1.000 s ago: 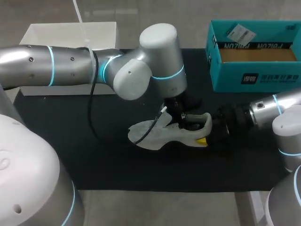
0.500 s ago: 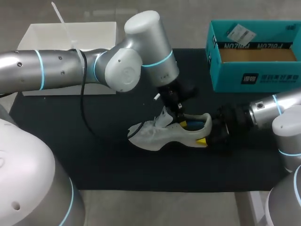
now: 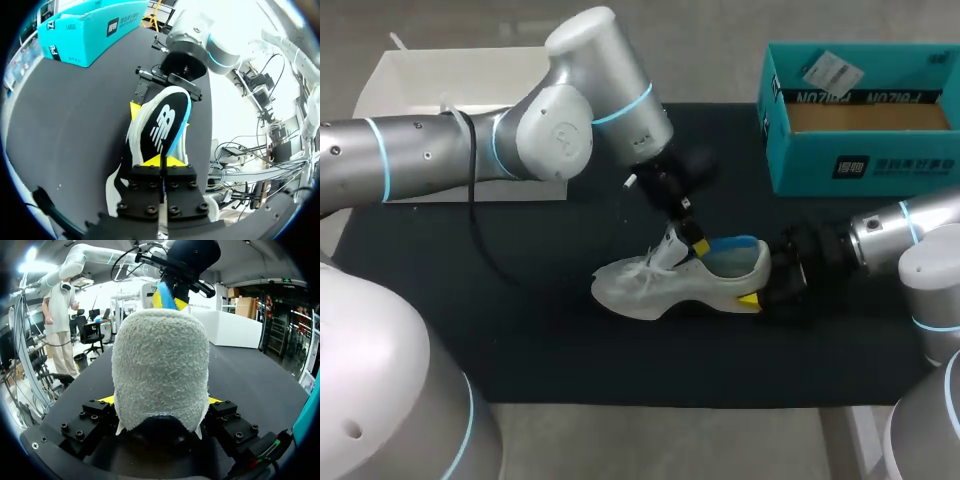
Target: Take the shoe out of the shoebox, open the shoe tongue, remove and reinsert the insole, then place the shoe into the shoebox
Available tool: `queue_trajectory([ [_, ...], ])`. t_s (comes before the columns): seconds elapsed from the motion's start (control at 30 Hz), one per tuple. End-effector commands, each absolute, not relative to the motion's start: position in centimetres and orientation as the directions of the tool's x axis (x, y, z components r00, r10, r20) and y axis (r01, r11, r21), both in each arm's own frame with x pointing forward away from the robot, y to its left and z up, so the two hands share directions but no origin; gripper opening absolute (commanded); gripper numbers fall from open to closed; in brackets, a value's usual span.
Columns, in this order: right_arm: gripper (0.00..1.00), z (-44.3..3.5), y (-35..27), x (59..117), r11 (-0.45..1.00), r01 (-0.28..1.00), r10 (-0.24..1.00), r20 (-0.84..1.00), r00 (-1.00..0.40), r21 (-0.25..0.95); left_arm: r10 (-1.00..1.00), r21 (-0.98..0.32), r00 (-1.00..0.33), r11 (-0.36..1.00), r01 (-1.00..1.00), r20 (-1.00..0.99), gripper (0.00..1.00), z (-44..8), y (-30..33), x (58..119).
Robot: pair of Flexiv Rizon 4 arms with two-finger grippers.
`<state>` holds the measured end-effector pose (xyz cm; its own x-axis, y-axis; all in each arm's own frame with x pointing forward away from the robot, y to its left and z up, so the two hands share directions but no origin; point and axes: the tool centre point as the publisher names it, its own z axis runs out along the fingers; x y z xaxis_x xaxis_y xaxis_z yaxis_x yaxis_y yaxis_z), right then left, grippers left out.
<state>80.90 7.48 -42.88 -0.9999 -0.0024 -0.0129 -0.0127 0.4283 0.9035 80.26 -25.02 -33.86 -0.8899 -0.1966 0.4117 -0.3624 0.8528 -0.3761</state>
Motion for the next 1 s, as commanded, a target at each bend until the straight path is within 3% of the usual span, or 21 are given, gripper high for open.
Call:
queue_trajectory([
  [0.03, 0.00, -43.0, 7.7, 80.9, 0.430, -0.013, -0.001, -0.013, -1.000, 0.903, -0.120, -0.449, -0.862, 0.814, -0.370, 0.493, 0.00, -33.2, -24.1, 80.4],
  [0.67, 0.00, -43.0, 7.7, 80.9, 0.430, -0.013, -0.001, -0.013, -1.000, 0.903, -0.007, -0.544, -0.821, 0.746, -0.384, 0.571, 0.00, -29.3, -27.4, 80.3],
  [1.0, 0.00, -43.0, 7.7, 80.9, 0.430, -0.013, -0.001, -0.013, -1.000, 0.903, 0.124, -0.651, -0.807, 0.666, -0.364, 0.577, 0.00, -24.2, -29.2, 80.4],
])
